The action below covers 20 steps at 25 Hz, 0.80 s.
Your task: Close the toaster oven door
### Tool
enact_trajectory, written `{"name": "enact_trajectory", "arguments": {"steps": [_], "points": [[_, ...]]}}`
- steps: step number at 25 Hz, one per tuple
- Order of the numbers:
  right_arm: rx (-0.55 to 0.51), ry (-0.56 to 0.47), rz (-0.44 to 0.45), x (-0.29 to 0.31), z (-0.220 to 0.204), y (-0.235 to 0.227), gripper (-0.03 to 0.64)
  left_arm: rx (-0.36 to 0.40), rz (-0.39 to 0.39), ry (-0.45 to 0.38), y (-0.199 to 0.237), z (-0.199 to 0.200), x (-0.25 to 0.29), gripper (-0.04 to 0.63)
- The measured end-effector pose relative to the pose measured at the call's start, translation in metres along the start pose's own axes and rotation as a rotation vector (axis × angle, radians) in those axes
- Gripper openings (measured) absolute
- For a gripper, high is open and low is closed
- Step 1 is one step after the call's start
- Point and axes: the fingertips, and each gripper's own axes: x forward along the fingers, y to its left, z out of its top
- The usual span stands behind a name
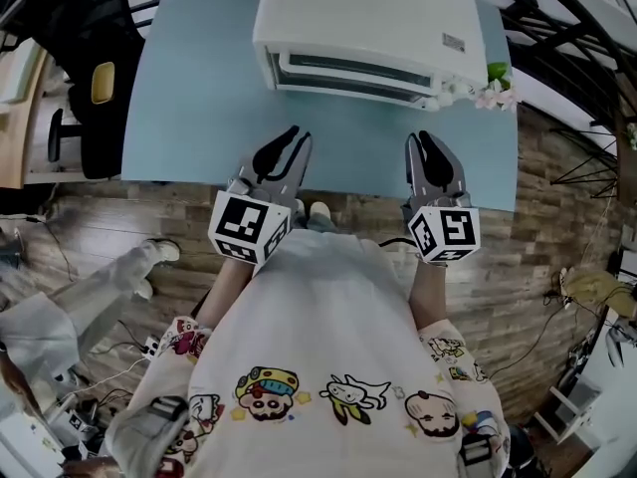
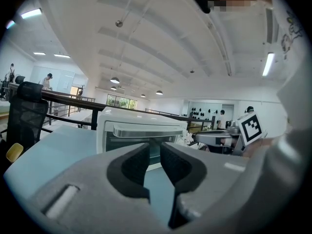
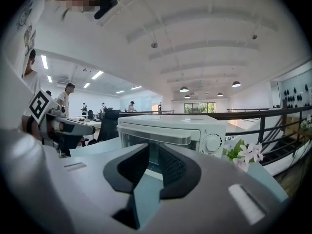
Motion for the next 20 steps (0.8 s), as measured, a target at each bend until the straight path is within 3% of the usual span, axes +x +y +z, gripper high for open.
{"name": "enact_trajectory", "arguments": {"steps": [10,20], "points": [[0.018,-0.018,0.011,-0.034,-0.022,0.019,0.01,-0.005,-0.005,0.006,-0.015,-0.015,-0.021,0.032],[0.061,-0.02,-0.004,-0.045,-0.035,0.017,0.008,-0.014,-0.004,0.033,-0.021,-0.031,-0.026,0.0]]}}
